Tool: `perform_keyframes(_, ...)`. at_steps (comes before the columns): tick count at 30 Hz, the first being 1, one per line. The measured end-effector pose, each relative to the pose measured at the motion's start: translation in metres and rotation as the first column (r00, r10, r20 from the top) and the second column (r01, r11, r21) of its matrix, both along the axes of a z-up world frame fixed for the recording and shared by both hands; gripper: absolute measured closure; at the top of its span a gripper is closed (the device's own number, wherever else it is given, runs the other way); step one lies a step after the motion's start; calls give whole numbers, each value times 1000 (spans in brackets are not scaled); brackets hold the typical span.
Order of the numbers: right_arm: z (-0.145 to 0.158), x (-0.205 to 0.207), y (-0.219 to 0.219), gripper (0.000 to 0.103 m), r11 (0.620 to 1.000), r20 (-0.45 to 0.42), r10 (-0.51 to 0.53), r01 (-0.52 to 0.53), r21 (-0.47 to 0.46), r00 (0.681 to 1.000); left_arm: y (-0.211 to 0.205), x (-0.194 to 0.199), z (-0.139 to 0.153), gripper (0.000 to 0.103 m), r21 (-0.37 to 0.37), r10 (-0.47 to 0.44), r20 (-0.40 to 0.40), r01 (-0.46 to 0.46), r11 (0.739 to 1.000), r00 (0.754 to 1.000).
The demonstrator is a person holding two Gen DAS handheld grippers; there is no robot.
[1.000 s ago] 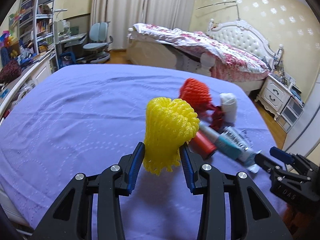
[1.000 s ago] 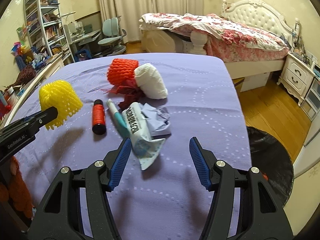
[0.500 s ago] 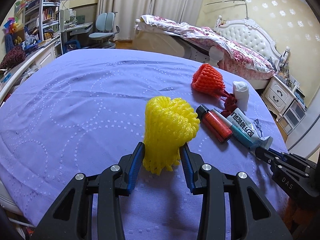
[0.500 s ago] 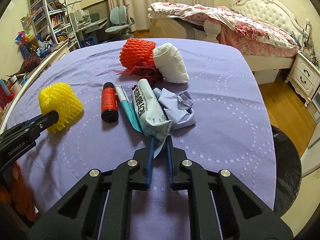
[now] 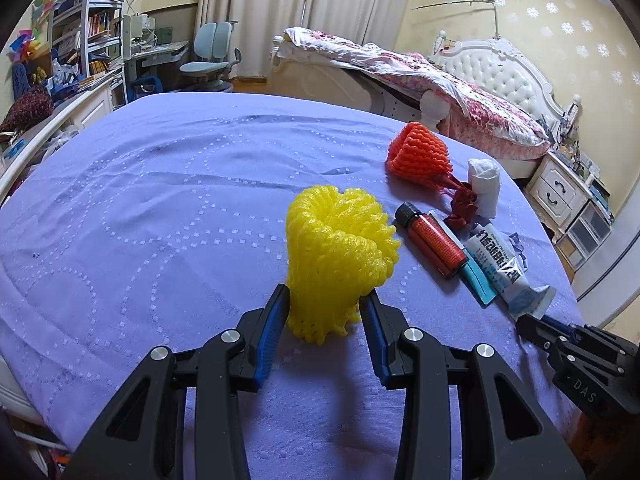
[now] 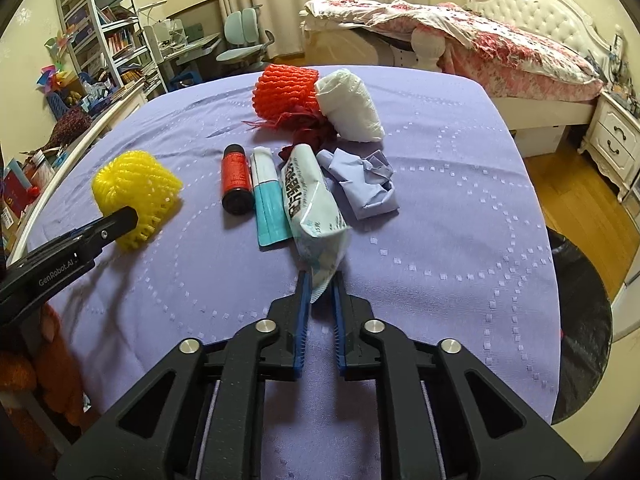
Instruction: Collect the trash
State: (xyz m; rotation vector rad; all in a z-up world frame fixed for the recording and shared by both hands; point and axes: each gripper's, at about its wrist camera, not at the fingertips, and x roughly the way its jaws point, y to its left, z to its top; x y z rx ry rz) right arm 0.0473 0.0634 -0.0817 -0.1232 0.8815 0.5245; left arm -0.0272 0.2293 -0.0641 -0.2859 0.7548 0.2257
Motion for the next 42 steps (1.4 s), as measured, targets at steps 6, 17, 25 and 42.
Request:
perform_keyframes(6, -1, 8, 5, 76, 1000, 7, -7, 7, 6, 1000, 2, -2, -2, 64, 0, 4, 0, -4, 1000, 1000)
perform_keyframes(17, 4, 8, 9, 65, 999, -4, 53, -53, 15, 999, 5, -1, -2, 64, -13, 10, 4, -10, 1000, 1000)
perform_keyframes(25, 6, 18, 9, 65, 1000, 12, -11, 11, 14, 1000, 8, 3, 0, 64, -7, 15, 5, -15, 1000, 1000)
perform_keyframes(42, 10, 34, 19, 65, 999, -11, 29, -29, 33, 1000, 22, 14, 2, 64, -12, 26, 4, -26, 1000, 1000)
